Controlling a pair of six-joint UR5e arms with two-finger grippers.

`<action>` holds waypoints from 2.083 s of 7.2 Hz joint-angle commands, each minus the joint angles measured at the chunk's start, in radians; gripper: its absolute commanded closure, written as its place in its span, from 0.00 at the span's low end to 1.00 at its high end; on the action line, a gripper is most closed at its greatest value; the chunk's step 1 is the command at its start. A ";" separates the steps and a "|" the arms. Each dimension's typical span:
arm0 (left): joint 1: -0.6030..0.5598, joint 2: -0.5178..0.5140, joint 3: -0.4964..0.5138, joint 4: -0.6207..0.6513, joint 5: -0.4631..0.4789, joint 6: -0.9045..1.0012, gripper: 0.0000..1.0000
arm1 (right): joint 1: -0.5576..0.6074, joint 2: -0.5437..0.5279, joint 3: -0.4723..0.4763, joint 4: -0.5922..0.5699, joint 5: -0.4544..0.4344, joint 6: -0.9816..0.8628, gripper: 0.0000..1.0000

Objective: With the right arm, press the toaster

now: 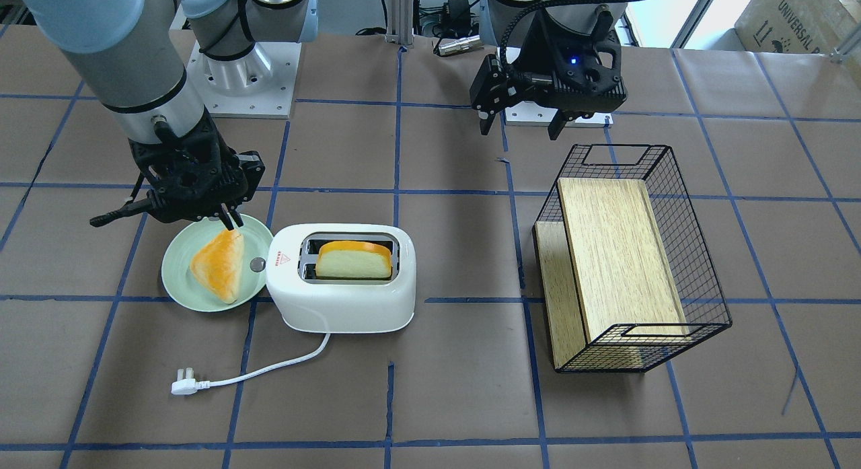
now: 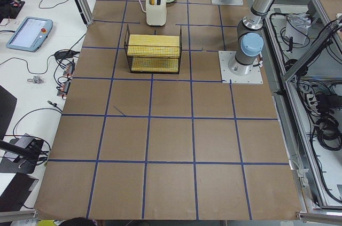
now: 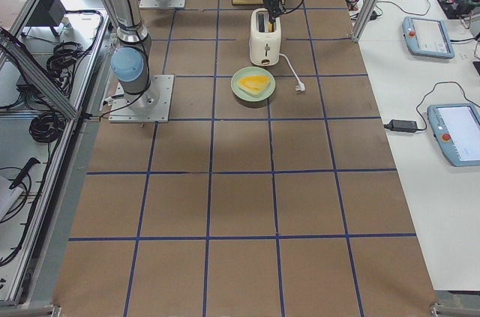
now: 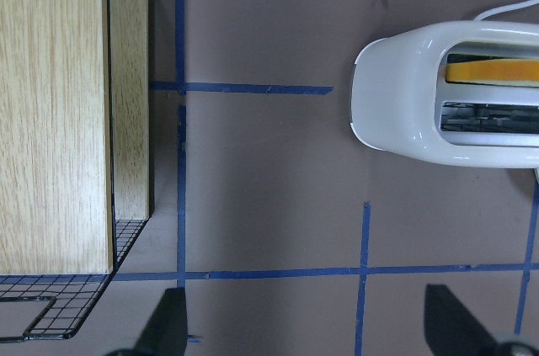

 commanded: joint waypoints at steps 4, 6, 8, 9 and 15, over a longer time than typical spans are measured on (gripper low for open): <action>0.000 0.000 0.000 0.000 0.000 0.000 0.00 | 0.000 -0.006 -0.122 0.161 -0.026 0.254 0.00; 0.000 0.000 0.000 0.000 0.000 0.000 0.00 | -0.016 -0.015 -0.131 0.161 -0.079 0.248 0.00; 0.000 0.000 0.000 0.000 0.000 0.000 0.00 | -0.010 -0.008 -0.145 0.172 -0.078 0.245 0.00; 0.000 0.000 0.000 0.000 0.000 0.000 0.00 | -0.010 -0.015 -0.133 0.173 -0.078 0.245 0.00; 0.000 0.000 0.000 0.000 0.000 0.000 0.00 | -0.010 -0.005 -0.128 0.170 -0.077 0.239 0.00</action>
